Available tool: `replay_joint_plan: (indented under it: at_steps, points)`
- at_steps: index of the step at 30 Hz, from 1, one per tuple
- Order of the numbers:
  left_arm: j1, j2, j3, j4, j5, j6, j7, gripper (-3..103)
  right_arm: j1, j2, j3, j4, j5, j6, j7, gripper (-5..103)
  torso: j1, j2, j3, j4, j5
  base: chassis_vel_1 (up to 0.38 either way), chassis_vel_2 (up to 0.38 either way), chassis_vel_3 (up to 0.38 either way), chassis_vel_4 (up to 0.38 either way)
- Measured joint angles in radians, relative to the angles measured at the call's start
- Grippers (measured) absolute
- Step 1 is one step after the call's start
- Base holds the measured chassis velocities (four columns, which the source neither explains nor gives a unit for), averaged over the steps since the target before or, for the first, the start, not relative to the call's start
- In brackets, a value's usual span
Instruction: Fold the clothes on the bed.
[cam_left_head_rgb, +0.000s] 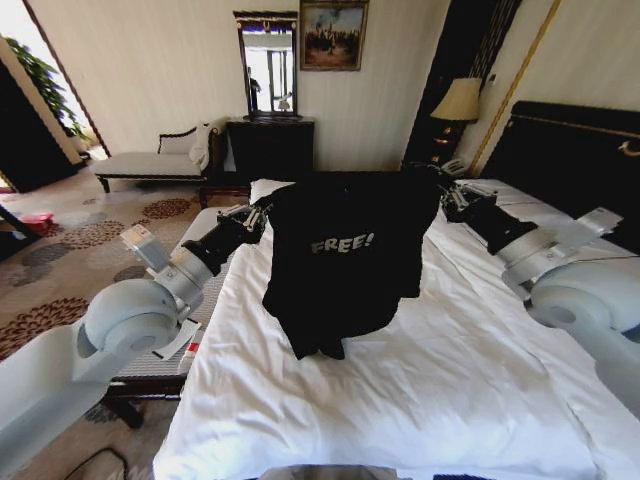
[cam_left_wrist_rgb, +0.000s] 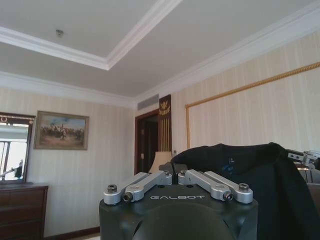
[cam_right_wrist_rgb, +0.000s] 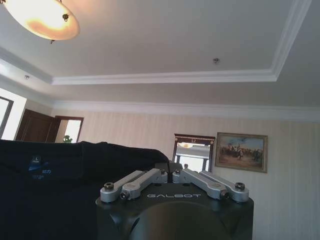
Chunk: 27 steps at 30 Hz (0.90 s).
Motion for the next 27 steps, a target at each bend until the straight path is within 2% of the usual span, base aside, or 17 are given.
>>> replay_joint_plan:
  at_steps: [2, 6, 7, 10, 12, 13, 14, 15, 16, 17, 19, 20, 24, 27]
  points:
    - [-0.009, 0.003, -0.003, -0.003, -0.01, 0.0, -0.004, 0, -0.004, -0.003, 0.016, 0.004, 0.007, -0.001, 0.002, 0, 0.0, 0.0, 0.0, 0.0, 0.0, 0.0, 0.0, 0.0, 0.0]
    - [-0.083, 0.034, -0.017, -0.056, -0.096, 0.0, -0.042, 0, -0.083, -0.033, 0.189, 0.058, 0.074, -0.015, 0.017, 0, 0.0, 0.0, 0.0, -0.0001, -0.0002, 0.0, 0.0, 0.0, 0.0]
    - [-0.083, 0.034, -0.017, -0.056, -0.096, 0.0, -0.042, 0, -0.083, -0.033, 0.189, 0.058, 0.074, -0.015, 0.017, 0, 0.0, 0.0, 0.0, -0.0001, -0.0002, 0.0, 0.0, 0.0, 0.0]
    - [-0.096, 0.068, -0.066, -0.101, -0.155, -0.001, -0.052, 0, -0.147, -0.044, 0.341, 0.11, 0.111, -0.027, 0.026, 0, 0.0, 0.0, 0.0, -0.0003, 0.0, 0.0, 0.0, 0.0, 0.0]
    - [-0.07, 0.097, -0.154, -0.109, -0.217, -0.001, -0.06, 0, -0.163, -0.055, 0.421, 0.147, 0.154, -0.042, 0.044, 0, 0.0, 0.0, 0.0, -0.0004, 0.0001, 0.0, 0.0, 0.0, 0.0]
    - [-0.07, 0.097, -0.154, -0.109, -0.217, -0.001, -0.06, 0, -0.163, -0.055, 0.421, 0.147, 0.154, -0.042, 0.044, 0, 0.0, 0.0, 0.0, -0.0004, 0.0001, 0.0, 0.0, 0.0, 0.0]
    - [-0.04, 0.109, -0.207, -0.109, -0.245, -0.001, -0.06, 0, -0.165, -0.062, 0.451, 0.163, 0.177, -0.05, 0.054, 0, 0.0, 0.0, 0.0, -0.0003, 0.0, 0.0, 0.0, 0.0, 0.0]
    - [0.026, 0.127, -0.313, -0.109, -0.288, -0.001, -0.06, 0, -0.166, -0.073, 0.484, 0.182, 0.202, -0.059, 0.066, 0, 0.0, 0.0, 0.0, 0.0, -0.0004, 0.0, 0.0, 0.0, 0.0]
    - [0.026, 0.127, -0.313, -0.109, -0.288, -0.001, -0.06, 0, -0.166, -0.073, 0.484, 0.182, 0.202, -0.059, 0.066, 0, 0.0, 0.0, 0.0, 0.0, -0.0004, 0.0, 0.0, 0.0, 0.0]
    - [0.055, 0.134, -0.359, -0.109, -0.304, -0.001, -0.06, 0, -0.166, -0.077, 0.496, 0.189, 0.21, -0.062, 0.07, 0, 0.0, 0.0, 0.0, 0.0, -0.0004, 0.0, 0.0, 0.0, 0.0]
    - [0.148, 0.154, -0.52, -0.109, -0.365, 0.0, -0.058, 0, -0.169, -0.09, 0.541, 0.216, 0.243, -0.075, 0.088, 0, 0.0, 0.0, 0.0, 0.0004, -0.0004, 0.0, 0.0, 0.0, 0.0]
    - [0.165, 0.161, -0.571, -0.108, -0.4, 0.0, -0.063, 0, -0.169, -0.094, 0.556, 0.228, 0.256, -0.08, 0.095, 0, 0.0, 0.0, 0.0, 0.0003, -0.0005, 0.0, 0.0, 0.0, 0.0]
    - [0.168, 0.174, -0.629, -0.107, -0.469, 0.001, -0.073, 0, -0.166, -0.103, 0.578, 0.245, 0.274, -0.089, 0.11, 0, 0.0, 0.0, 0.0, 0.0, 0.0, 0.0, 0.0, 0.0, 0.0]
    - [0.164, 0.171, -0.613, -0.106, -0.476, 0.002, -0.077, 0, -0.166, -0.098, 0.576, 0.248, 0.275, -0.096, 0.12, 0, 0.0, 0.0, 0.0, 0.0001, 0.0, 0.0, 0.0, 0.0, 0.0]
